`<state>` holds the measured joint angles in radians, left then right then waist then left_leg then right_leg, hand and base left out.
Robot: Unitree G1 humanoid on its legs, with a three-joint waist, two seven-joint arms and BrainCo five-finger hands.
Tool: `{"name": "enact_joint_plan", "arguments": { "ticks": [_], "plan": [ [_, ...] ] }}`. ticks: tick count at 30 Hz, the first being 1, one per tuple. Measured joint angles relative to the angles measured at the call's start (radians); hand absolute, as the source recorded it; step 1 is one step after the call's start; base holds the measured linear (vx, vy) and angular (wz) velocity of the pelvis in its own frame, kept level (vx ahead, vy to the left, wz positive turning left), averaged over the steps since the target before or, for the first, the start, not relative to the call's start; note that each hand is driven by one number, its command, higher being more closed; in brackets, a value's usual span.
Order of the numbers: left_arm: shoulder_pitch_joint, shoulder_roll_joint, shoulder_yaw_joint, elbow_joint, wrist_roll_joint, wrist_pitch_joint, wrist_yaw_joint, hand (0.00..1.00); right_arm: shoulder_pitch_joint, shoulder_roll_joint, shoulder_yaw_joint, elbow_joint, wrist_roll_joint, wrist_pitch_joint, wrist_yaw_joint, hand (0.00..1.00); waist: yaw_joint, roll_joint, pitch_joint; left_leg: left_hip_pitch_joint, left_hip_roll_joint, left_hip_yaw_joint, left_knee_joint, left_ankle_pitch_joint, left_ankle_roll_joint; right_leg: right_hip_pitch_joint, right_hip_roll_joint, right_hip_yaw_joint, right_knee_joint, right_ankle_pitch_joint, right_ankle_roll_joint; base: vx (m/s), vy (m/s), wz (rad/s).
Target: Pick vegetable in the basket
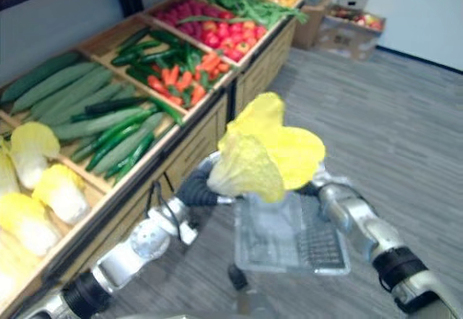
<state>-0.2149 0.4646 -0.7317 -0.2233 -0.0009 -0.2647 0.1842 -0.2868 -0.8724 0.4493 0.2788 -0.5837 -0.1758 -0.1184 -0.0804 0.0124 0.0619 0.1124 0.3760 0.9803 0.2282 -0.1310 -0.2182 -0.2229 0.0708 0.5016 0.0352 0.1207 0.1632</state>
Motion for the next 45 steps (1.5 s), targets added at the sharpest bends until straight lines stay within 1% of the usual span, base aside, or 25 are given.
{"name": "enact_joint_plan", "arguments": {
  "ticks": [1,4,5,7,9,10,13,15,20,23,24,25,26,27,30,32,33,36,38,40,41,43,44,45],
  "plan": [
    [-0.009,0.024,-0.023,-0.004,-0.038,-0.016,-0.027,1.0,-0.039,-0.01,0.02,0.0,0.001,0.001,0.0,1.0,-0.002,0.006,0.001,-0.001,0.014,0.014,0.033,-0.025,-0.005,0.0,0.005,0.013,0.001,0.0,0.0,-0.04,0.062,-0.39],
    [-0.027,0.07,-0.068,-0.005,-0.103,-0.018,-0.085,1.0,-0.122,-0.026,0.051,0.0,0.004,-0.002,-0.001,1.0,-0.001,0.017,0.003,-0.001,0.042,0.054,0.105,-0.071,-0.009,-0.012,0.017,0.048,0.007,0.0,0.0,-0.03,0.065,-0.37],
    [-0.029,0.076,-0.074,-0.006,-0.113,-0.018,-0.092,1.0,-0.138,-0.03,0.056,-0.001,0.004,-0.002,-0.001,1.0,-0.002,0.019,0.003,-0.004,0.046,0.059,0.117,-0.079,-0.008,-0.017,0.019,0.053,0.011,0.0,0.0,-0.01,0.058,-0.33],
    [-0.04,0.101,-0.096,-0.007,-0.155,-0.018,-0.13,1.0,-0.188,-0.047,0.071,-0.001,0.005,-0.002,-0.001,1.0,-0.002,0.024,0.005,-0.014,0.068,0.084,0.164,-0.104,-0.008,-0.035,0.025,0.064,0.018,0.0,0.0,-0.01,0.051,-0.2],
    [-0.046,0.11,-0.104,-0.014,-0.163,-0.018,-0.149,1.0,-0.209,-0.062,0.07,-0.004,0.005,-0.002,-0.001,1.0,-0.002,0.026,0.005,-0.024,0.077,0.084,0.185,-0.115,-0.006,-0.042,0.026,0.064,0.019,0.0,0.0,0.0,0.045,-0.05],
    [-0.057,0.131,-0.122,-0.033,-0.191,-0.018,-0.163,1.0,-0.224,-0.074,0.07,-0.01,0.005,0.001,-0.002,1.0,-0.001,0.027,0.006,-0.032,0.086,0.085,0.201,-0.124,-0.004,-0.048,0.028,0.065,0.021,0.0,0.0,0.0,0.045,-0.03],
    [-0.061,0.176,-0.155,-0.071,-0.195,-0.033,-0.201,1.0,-0.258,-0.103,0.07,-0.041,0.005,0.0,-0.002,1.0,-0.001,0.033,0.013,-0.041,0.099,0.085,0.227,-0.135,0.002,-0.052,0.028,0.062,0.022,0.001,0.002,0.01,0.046,-0.01],
    [-0.066,0.208,-0.186,-0.08,-0.194,-0.042,-0.231,1.0,-0.281,-0.105,0.07,-0.057,0.008,-0.006,-0.002,1.0,-0.001,0.038,0.02,-0.041,0.101,0.087,0.234,-0.142,0.004,-0.051,0.027,0.06,0.022,0.001,0.002,0.01,0.058,-0.01],
    [-0.07,0.242,-0.218,-0.079,-0.185,-0.042,-0.248,1.0,-0.311,-0.105,0.069,-0.082,0.046,-0.022,-0.003,1.0,-0.002,0.047,0.052,-0.047,0.103,0.088,0.249,-0.157,0.002,-0.052,0.02,0.055,0.022,0.001,0.002,0.0,0.055,0.03],
    [-0.089,0.247,-0.244,-0.074,-0.161,-0.042,-0.246,1.0,-0.312,-0.105,0.07,-0.09,0.056,-0.029,-0.003,1.0,-0.001,0.049,0.06,-0.058,0.105,0.087,0.254,-0.159,0.003,-0.058,0.012,0.046,0.022,0.001,0.002,0.0,0.054,0.1],
    [-0.095,0.246,-0.25,-0.069,-0.125,-0.041,-0.246,1.0,-0.313,-0.105,0.07,-0.102,0.064,-0.027,-0.002,1.0,0.0,0.05,0.064,-0.059,0.107,0.087,0.26,-0.16,0.004,-0.058,0.012,0.045,0.022,0.001,0.002,0.01,0.046,0.02],
    [-0.096,0.241,-0.252,-0.054,-0.094,-0.04,-0.244,1.0,-0.319,-0.105,0.07,-0.115,0.069,-0.026,-0.001,1.0,-0.002,0.05,0.068,-0.059,0.108,0.088,0.263,-0.162,0.006,-0.058,0.012,0.045,0.022,0.001,0.002,0.01,0.046,-0.01],
    [-0.096,0.238,-0.252,-0.047,-0.088,-0.039,-0.244,1.0,-0.319,-0.105,0.07,-0.117,0.074,-0.026,-0.001,1.0,-0.002,0.05,0.069,-0.059,0.108,0.088,0.264,-0.162,0.007,-0.058,0.011,0.045,0.022,0.001,0.002,0.0,0.049,-0.02],
    [-0.097,0.216,-0.252,0.001,-0.053,-0.033,-0.24,1.0,-0.32,-0.102,0.07,-0.13,0.083,-0.026,0.001,1.0,-0.004,0.05,0.069,-0.058,0.108,0.088,0.265,-0.165,0.006,-0.058,0.011,0.044,0.024,0.001,0.002,0.0,0.051,0.0],
    [-0.106,0.157,-0.245,0.09,0.029,0.005,-0.231,1.0,-0.32,-0.094,0.069,-0.166,0.084,-0.023,0.017,1.0,-0.004,0.048,0.073,-0.057,0.107,0.087,0.266,-0.168,0.005,-0.058,0.011,0.039,0.033,0.0,0.002,0.0,0.049,0.02],
    [-0.114,0.084,-0.222,0.161,0.138,0.036,-0.229,1.0,-0.32,-0.075,0.069,-0.191,0.087,-0.022,0.043,1.0,-0.003,0.046,0.075,-0.056,0.107,0.086,0.271,-0.172,0.008,-0.058,0.01,0.036,0.036,0.0,0.002,-0.01,0.056,0.01],
    [-0.114,0.08,-0.219,0.169,0.145,0.037,-0.229,1.0,-0.32,-0.07,0.069,-0.193,0.087,-0.021,0.043,1.0,-0.004,0.045,0.075,-0.056,0.108,0.086,0.272,-0.173,0.007,-0.058,0.01,0.036,0.037,0.0,0.002,-0.01,0.047,-0.01],
    [-0.117,0.022,-0.184,0.208,0.245,0.06,-0.227,1.0,-0.321,-0.044,0.069,-0.207,0.103,-0.02,0.076,1.0,-0.007,0.042,0.084,-0.055,0.112,0.088,0.287,-0.182,0.007,-0.057,0.011,0.038,0.039,0.0,0.002,-0.01,0.035,-0.03],
    [-0.116,-0.002,-0.169,0.237,0.263,0.066,-0.227,1.0,-0.321,-0.029,0.07,-0.218,0.114,-0.017,0.094,1.0,-0.009,0.041,0.09,-0.053,0.122,0.096,0.302,-0.189,0.007,-0.057,0.015,0.043,0.04,0.0,0.002,-0.01,0.044,-0.1],
    [-0.115,-0.044,-0.134,0.287,0.296,0.085,-0.224,1.0,-0.32,-0.003,0.075,-0.237,0.115,-0.013,0.124,1.0,-0.01,0.036,0.093,-0.035,0.127,0.118,0.308,-0.192,0.005,-0.057,0.025,0.057,0.045,0.0,0.003,0.01,0.059,-0.22],
    [-0.115,-0.055,-0.121,0.298,0.301,0.09,-0.222,1.0,-0.32,-0.001,0.077,-0.244,0.116,-0.013,0.126,1.0,-0.011,0.035,0.094,-0.032,0.129,0.123,0.311,-0.194,0.004,-0.057,0.028,0.06,0.045,0.0,0.003,0.01,0.061,-0.23],
    [-0.115,-0.105,-0.059,0.349,0.332,0.122,-0.19,1.0,-0.32,0.028,0.077,-0.277,0.132,-0.011,0.135,1.0,-0.018,0.034,0.095,-0.02,0.139,0.14,0.319,-0.197,0.002,-0.057,0.04,0.073,0.047,0.0,0.002,0.02,0.051,-0.2],
    [-0.115,-0.116,-0.043,0.36,0.337,0.128,-0.188,1.0,-0.32,0.032,0.077,-0.286,0.134,-0.011,0.137,1.0,-0.022,0.033,0.095,-0.02,0.14,0.14,0.319,-0.197,0.002,-0.057,0.041,0.073,0.047,0.0,0.002,0.02,0.041,-0.12],
    [-0.115,-0.125,-0.031,0.362,0.347,0.144,-0.183,1.0,-0.32,0.035,0.078,-0.294,0.134,-0.012,0.15,1.0,-0.023,0.033,0.095,-0.017,0.141,0.145,0.319,-0.197,0.003,-0.058,0.044,0.077,0.047,0.0,0.002,0.02,0.04,-0.11]
  ]
}}
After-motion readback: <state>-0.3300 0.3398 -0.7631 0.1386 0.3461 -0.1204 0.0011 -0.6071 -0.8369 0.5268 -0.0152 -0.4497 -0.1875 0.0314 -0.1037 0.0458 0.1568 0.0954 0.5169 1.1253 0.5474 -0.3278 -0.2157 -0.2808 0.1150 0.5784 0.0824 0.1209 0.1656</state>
